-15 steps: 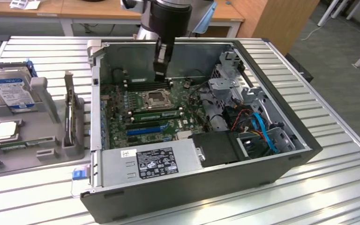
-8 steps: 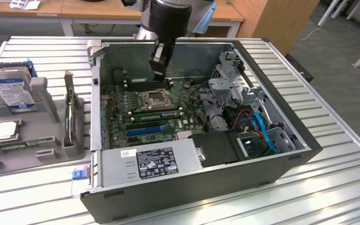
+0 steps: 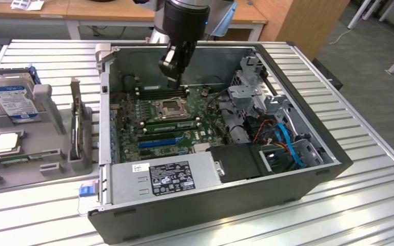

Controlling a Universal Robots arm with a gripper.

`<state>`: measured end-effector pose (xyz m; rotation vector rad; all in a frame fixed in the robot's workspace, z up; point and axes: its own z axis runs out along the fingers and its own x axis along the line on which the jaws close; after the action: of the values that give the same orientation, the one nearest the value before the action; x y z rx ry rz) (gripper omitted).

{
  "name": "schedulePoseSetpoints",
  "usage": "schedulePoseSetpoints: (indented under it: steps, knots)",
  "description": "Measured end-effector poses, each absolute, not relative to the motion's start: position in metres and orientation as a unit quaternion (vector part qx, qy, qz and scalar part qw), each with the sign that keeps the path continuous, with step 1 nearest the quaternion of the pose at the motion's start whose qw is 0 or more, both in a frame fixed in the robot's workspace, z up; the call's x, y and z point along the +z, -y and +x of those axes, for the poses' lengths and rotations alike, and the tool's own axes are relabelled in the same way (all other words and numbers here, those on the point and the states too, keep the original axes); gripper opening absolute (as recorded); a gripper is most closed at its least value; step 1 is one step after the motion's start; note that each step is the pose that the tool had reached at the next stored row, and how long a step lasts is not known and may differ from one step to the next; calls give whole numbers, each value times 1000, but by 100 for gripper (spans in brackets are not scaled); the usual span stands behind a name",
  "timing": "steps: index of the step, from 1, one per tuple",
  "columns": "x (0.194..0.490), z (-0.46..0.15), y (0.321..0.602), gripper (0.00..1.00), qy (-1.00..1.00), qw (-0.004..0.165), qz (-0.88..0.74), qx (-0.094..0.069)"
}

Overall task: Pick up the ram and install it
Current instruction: 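Press down the ram until it locks into place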

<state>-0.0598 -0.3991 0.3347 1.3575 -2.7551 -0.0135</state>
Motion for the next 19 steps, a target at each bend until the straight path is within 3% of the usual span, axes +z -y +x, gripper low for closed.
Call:
schedulePoseSetpoints:
  steps: [19]
  knots:
    - [333, -60, 399, 11, 959, 34, 281, -10]
